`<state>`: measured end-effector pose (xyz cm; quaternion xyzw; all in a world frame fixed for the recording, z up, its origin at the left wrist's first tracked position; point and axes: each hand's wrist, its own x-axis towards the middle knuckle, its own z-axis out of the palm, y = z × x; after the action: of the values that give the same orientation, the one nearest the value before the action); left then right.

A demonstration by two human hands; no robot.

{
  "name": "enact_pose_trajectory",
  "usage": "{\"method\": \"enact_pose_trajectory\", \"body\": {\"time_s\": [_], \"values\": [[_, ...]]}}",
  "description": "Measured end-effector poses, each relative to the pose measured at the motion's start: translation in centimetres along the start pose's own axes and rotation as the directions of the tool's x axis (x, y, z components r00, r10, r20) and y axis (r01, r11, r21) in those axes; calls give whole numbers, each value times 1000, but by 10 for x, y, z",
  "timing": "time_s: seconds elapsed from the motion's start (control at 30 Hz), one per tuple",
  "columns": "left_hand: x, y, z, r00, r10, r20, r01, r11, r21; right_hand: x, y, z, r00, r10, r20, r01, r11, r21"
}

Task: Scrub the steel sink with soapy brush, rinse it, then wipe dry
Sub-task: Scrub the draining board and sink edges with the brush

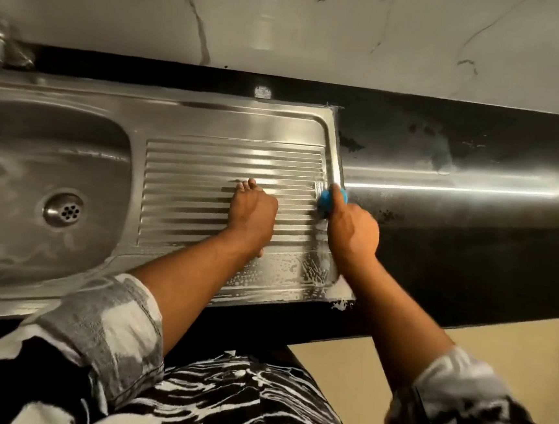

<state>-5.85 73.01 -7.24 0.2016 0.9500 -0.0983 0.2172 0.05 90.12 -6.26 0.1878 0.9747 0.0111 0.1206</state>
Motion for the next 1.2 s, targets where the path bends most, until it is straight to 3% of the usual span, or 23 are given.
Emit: {"method": "enact_pose_trajectory", "body": {"time_s": [0.13, 0.27, 0.4, 0.6, 0.73, 0.87, 0.97, 1.07, 1.2], "values": [[0, 3, 0, 999, -46, -20, 45, 999, -28, 98, -17, -27, 1000, 24, -19, -21, 991, 129], [-2, 3, -2, 998, -70, -2, 70, 996, -55, 133, -20, -36, 993, -120, -23, 120, 993, 10], [-1, 2, -5, 997, -70, 29, 72, 995, -66, 64, 10, -17, 991, -127, 49, 124, 990, 64], [2, 2, 2, 999, -41, -15, 41, 999, -33, -63, 46, 13, 963, -158, 218, 177, 982, -72], [2, 3, 2, 999, -38, -6, 38, 999, -21, 0, 23, 0, 986, -138, 90, 145, 987, -74], [3, 5, 2, 998, -59, 6, 59, 998, -15, 103, -8, -24, 993, -109, -40, 112, 990, 87], [1, 6, 0, 998, -65, -6, 65, 998, -7, 139, -17, -32, 990, -135, -43, 135, 991, 11], [-1, 6, -2, 998, -62, 10, 62, 998, -9, 104, -6, -28, 992, -128, 22, 127, 992, 21], [-1, 4, -2, 999, -44, -1, 44, 999, 7, -14, 29, -6, 981, -109, 159, 109, 994, 7]]}}
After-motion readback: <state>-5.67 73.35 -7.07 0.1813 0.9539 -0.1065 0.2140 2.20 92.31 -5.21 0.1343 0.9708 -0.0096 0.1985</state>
